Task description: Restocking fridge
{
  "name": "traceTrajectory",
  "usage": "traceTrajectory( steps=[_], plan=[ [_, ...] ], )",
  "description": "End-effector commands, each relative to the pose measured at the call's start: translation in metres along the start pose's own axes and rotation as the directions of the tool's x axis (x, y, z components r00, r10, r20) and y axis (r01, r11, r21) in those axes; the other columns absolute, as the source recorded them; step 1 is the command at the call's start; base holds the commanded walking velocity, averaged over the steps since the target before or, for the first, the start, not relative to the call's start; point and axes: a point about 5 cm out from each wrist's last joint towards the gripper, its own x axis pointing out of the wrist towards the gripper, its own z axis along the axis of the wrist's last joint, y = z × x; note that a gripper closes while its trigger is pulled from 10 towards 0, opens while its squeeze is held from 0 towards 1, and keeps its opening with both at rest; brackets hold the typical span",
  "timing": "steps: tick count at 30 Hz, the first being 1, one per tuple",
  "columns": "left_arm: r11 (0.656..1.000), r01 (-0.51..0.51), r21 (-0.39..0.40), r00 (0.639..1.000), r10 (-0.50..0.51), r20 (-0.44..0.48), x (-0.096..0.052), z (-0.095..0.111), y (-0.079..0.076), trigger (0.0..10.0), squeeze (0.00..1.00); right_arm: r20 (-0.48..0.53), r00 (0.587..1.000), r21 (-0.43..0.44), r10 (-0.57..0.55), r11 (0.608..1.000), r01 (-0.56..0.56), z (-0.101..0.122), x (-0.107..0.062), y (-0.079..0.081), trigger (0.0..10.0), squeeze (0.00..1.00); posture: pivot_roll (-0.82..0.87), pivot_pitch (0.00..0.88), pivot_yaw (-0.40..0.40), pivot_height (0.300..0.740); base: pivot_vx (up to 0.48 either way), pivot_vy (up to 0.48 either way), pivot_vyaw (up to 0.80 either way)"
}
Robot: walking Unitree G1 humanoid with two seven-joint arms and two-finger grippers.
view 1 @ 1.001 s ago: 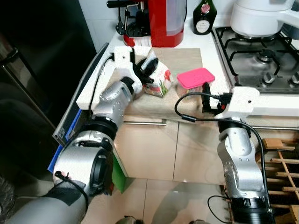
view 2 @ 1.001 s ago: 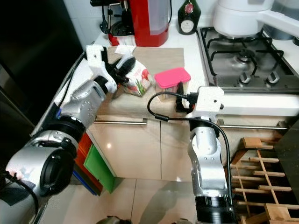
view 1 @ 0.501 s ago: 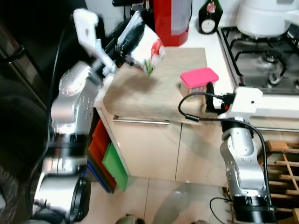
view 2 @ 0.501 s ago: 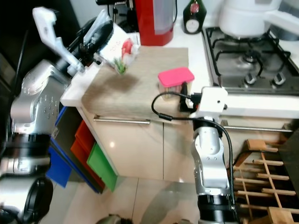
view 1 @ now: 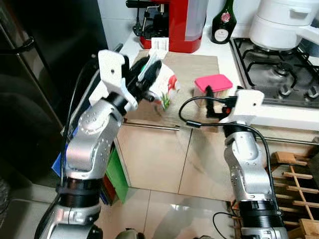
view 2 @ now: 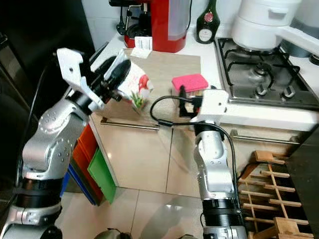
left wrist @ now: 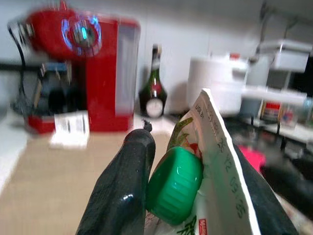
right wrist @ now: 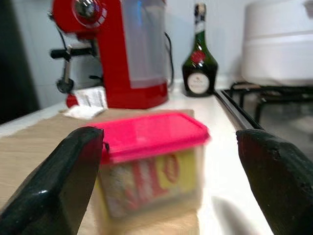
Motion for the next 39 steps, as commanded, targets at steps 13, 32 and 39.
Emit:
traceTrajectory(
  steps=[13, 32, 39],
  plan=[
    [0.998, 0.062, -0.011, 0.998, -0.062, -0.004, 0.005, -0.004, -0.014, 10.0, 0.00, -0.006, 1.000, -0.019, -0.016, 1.000, 0.016, -0.001, -0.001, -0.005, 10.0, 0.00, 0.00, 0.000, 0.067, 0.732, -0.269, 0.000, 0.00],
    [0.996, 0.088, -0.005, 0.996, -0.088, 0.010, 0.010, -0.006, -0.020, 10.0, 0.00, 0.003, 1.000, -0.045, -0.021, 0.999, 0.021, 0.002, 0.003, -0.011, 10.0, 0.00, -0.02, 0.000, 0.059, 0.732, -0.292, 0.000, 0.00],
    [0.996, 0.090, -0.011, 0.996, -0.090, 0.021, 0.011, -0.006, -0.022, 10.0, 0.00, 0.000, 1.000, -0.046, -0.020, 0.999, 0.020, 0.001, 0.005, -0.011, 10.0, 0.00, -0.01, 0.000, 0.053, 0.732, -0.317, 0.000, 0.00]
  ],
)
